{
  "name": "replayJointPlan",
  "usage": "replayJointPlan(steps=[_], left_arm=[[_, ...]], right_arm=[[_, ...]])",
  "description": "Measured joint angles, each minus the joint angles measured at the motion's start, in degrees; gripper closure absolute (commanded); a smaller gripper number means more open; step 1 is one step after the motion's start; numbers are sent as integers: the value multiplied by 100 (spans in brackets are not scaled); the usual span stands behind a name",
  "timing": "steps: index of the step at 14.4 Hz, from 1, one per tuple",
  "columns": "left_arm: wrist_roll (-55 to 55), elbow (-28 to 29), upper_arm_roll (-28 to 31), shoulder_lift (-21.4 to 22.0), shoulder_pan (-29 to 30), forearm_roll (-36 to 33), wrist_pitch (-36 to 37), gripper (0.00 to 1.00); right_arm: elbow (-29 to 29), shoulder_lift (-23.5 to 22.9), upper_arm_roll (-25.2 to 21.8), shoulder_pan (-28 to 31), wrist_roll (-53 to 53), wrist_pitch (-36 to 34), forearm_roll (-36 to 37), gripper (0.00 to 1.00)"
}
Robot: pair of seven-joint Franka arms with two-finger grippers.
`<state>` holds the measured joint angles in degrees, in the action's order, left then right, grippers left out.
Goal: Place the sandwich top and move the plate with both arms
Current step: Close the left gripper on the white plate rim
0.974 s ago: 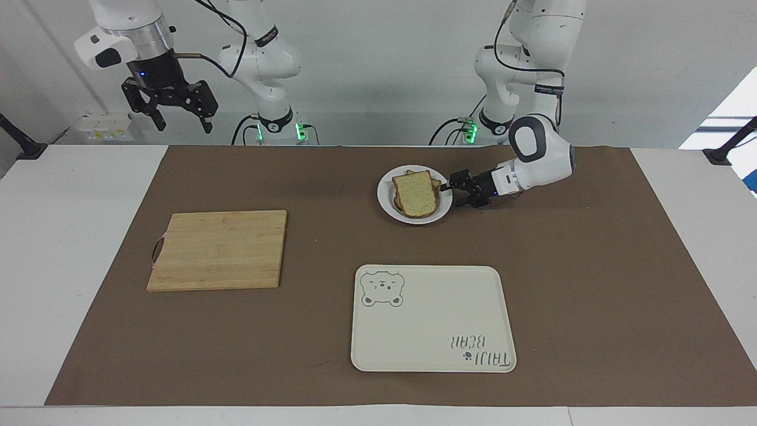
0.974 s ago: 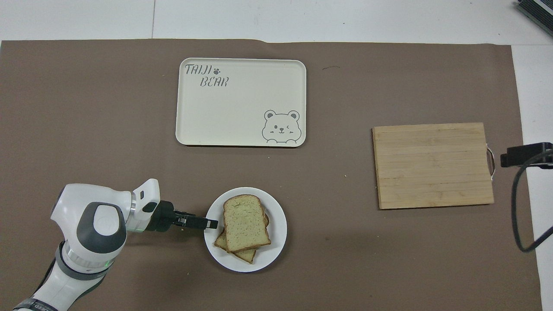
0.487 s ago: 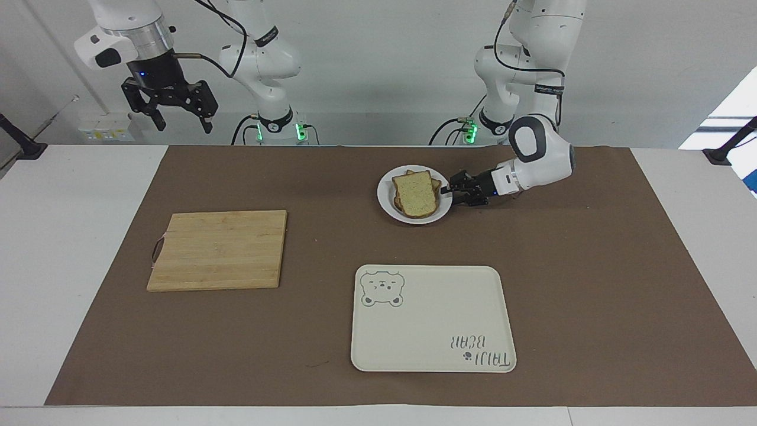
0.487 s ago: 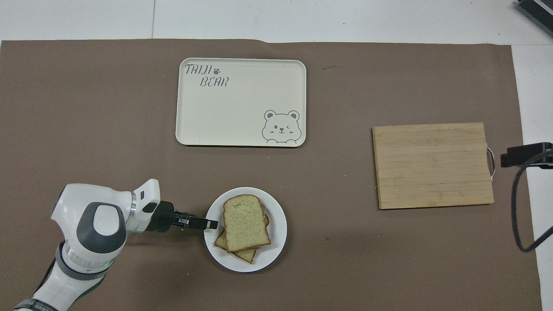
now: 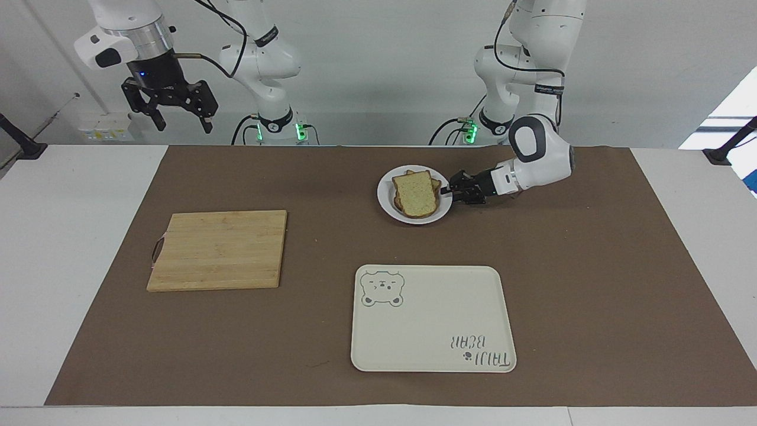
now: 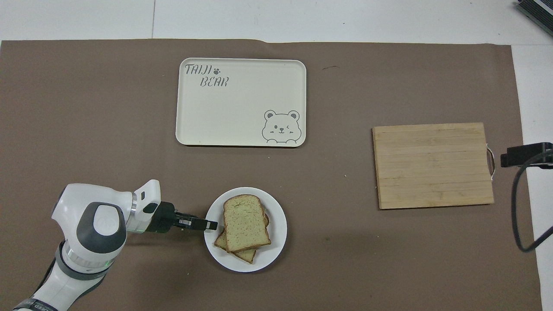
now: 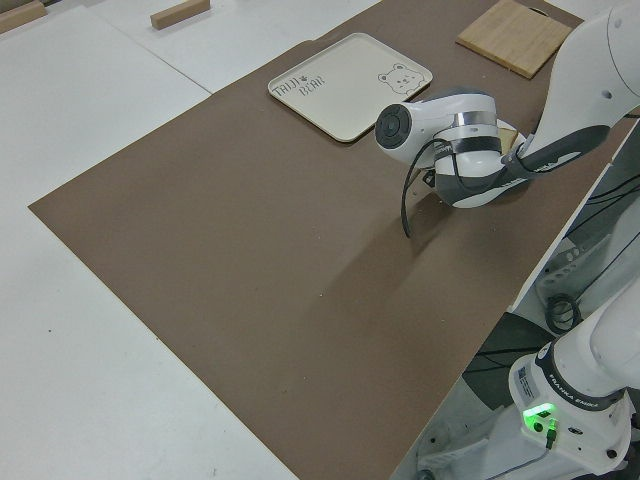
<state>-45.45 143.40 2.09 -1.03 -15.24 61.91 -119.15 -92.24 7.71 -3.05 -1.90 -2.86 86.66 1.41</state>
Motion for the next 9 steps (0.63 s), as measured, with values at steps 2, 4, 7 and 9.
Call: replayJointPlan(steps=[2,4,7,9], left_arm=[[-1,2,1,0,0,0,4,86],[-2,4,1,0,0,0,6,94],[-2,4,7,-1,23,5,24,100],[-4,3,7,1,58,35,99,100]], right_arm=[[0,0,0,0,0,0,0,0],[0,0,0,0,0,0,0,0],[0,0,0,0,0,0,0,0],[0,0,0,0,0,0,0,0]])
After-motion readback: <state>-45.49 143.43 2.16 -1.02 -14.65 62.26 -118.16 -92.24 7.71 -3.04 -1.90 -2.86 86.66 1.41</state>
